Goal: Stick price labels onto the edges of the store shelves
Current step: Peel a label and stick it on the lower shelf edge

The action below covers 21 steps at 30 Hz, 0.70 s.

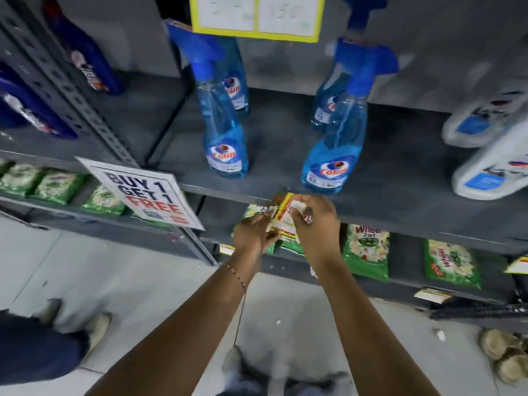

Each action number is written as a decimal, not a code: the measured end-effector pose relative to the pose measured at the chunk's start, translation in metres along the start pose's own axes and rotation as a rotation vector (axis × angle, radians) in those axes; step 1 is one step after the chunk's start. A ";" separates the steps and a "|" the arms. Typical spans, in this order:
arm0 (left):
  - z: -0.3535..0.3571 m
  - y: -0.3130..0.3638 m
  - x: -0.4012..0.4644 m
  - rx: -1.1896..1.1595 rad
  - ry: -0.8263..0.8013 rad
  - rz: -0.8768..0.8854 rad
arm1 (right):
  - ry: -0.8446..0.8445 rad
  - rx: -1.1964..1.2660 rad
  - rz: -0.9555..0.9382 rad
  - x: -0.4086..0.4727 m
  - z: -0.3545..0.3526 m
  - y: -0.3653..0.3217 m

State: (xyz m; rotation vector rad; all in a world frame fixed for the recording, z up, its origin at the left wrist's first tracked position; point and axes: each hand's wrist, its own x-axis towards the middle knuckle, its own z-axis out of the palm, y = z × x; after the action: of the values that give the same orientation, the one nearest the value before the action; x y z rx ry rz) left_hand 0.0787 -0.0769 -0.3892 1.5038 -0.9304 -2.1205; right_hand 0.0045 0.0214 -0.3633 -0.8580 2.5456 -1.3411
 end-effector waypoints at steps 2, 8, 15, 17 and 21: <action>-0.001 0.008 0.009 -0.009 -0.016 -0.008 | 0.067 -0.198 -0.116 0.007 0.013 -0.009; -0.012 0.017 0.015 0.194 -0.067 0.099 | -0.019 -0.315 -0.168 0.013 0.027 -0.014; -0.043 0.031 0.014 0.606 -0.018 0.665 | 0.009 -0.222 -0.017 -0.005 0.032 -0.006; -0.043 0.037 0.014 0.659 -0.028 0.758 | 0.037 -0.211 0.006 -0.003 0.036 -0.008; -0.043 0.041 0.016 0.671 -0.061 0.790 | 0.090 -0.226 0.004 0.000 0.042 -0.005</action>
State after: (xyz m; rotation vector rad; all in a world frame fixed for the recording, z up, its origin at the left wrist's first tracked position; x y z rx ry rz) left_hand 0.1103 -0.1290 -0.3796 1.0204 -1.9873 -1.3293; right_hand 0.0227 -0.0109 -0.3840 -0.8462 2.8075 -1.1297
